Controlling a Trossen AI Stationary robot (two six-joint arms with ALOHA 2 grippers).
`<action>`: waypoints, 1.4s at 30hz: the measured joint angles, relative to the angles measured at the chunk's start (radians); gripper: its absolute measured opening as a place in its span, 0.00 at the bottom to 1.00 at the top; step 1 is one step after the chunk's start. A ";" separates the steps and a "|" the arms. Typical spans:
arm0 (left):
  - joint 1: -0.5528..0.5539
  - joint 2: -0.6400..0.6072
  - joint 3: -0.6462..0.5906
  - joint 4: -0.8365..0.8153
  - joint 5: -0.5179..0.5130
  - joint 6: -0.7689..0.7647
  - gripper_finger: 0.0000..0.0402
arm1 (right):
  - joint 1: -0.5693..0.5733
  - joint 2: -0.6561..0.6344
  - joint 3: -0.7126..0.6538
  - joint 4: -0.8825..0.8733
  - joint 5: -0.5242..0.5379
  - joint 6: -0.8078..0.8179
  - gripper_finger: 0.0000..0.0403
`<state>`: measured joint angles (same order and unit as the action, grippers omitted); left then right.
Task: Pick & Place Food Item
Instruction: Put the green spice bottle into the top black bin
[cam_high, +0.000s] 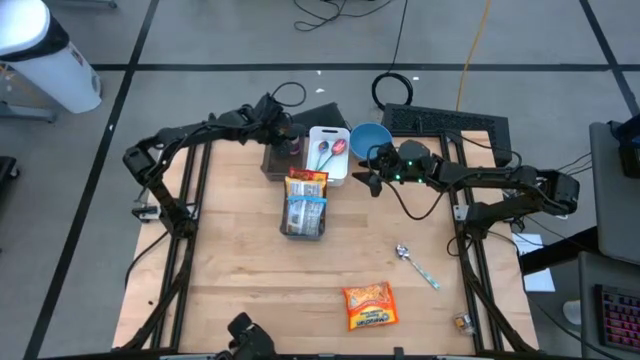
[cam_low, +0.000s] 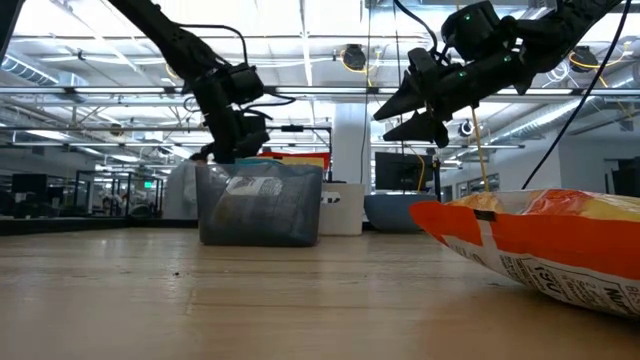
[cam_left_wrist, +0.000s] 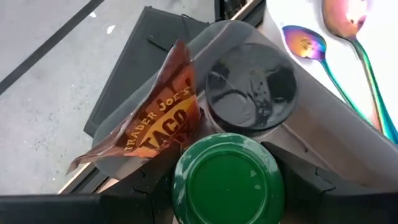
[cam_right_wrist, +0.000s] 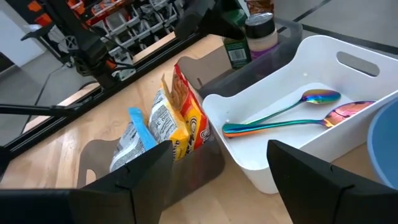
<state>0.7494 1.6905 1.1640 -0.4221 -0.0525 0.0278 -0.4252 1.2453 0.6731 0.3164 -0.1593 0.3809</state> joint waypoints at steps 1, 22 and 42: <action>0.006 0.000 -0.009 0.013 0.001 -0.005 0.51 | 0.000 0.000 0.000 0.000 0.000 0.000 0.63; 0.042 0.000 -0.059 0.111 0.048 -0.026 0.60 | 0.000 0.000 0.000 0.000 0.001 0.011 0.63; 0.042 -0.071 -0.059 0.098 0.053 -0.022 0.63 | 0.000 0.000 0.000 0.000 0.001 0.012 0.63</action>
<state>0.7918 1.6192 1.1049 -0.3242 0.0002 0.0059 -0.4255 1.2453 0.6731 0.3164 -0.1581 0.3927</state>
